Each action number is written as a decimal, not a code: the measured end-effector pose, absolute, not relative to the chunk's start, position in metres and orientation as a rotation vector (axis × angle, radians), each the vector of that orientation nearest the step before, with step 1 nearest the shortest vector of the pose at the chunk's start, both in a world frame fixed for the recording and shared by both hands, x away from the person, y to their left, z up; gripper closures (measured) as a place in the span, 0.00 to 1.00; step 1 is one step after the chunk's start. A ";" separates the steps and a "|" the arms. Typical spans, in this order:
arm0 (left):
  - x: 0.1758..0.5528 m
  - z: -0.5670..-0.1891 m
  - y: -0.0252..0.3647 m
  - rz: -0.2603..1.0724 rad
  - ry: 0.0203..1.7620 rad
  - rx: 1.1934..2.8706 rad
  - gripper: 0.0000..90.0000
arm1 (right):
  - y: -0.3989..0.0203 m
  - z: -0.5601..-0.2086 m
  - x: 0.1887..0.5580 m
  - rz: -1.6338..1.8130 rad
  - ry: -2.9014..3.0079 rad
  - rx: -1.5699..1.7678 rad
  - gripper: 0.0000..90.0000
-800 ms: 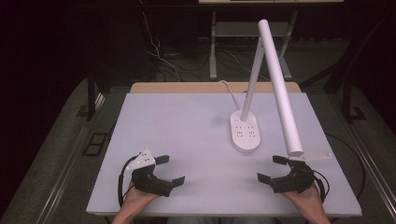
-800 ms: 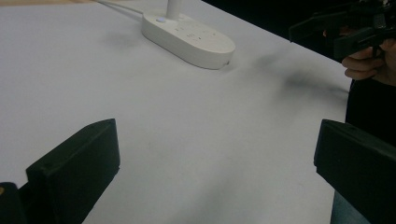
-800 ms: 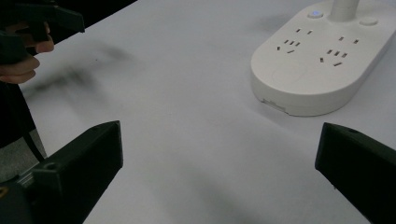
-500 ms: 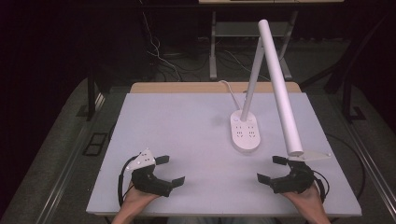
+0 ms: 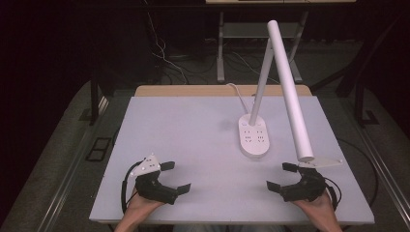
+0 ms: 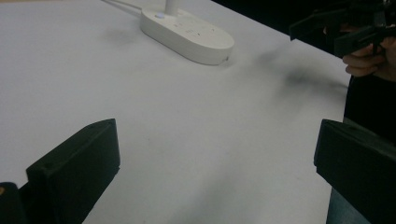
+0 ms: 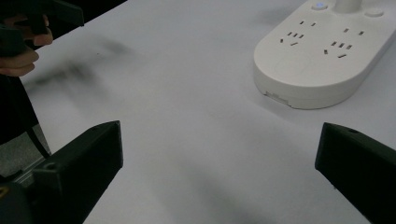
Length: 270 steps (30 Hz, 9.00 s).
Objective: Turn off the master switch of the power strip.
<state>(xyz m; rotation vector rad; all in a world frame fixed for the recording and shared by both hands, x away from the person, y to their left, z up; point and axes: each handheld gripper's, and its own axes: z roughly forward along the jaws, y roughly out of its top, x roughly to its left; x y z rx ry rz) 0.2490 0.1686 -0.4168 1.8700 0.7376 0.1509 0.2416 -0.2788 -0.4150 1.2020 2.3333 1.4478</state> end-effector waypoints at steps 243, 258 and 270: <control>0.487 -0.408 -0.039 0.025 0.868 2.064 0.93 | -0.287 -0.419 0.243 1.406 2.355 1.190 0.00; 0.489 -0.421 -0.045 0.019 0.893 2.089 1.00 | -0.287 -0.419 0.244 1.406 2.365 1.181 0.00; 0.488 -0.425 -0.048 0.016 0.899 2.100 1.00 | -0.286 -0.420 0.244 1.404 2.371 1.176 0.00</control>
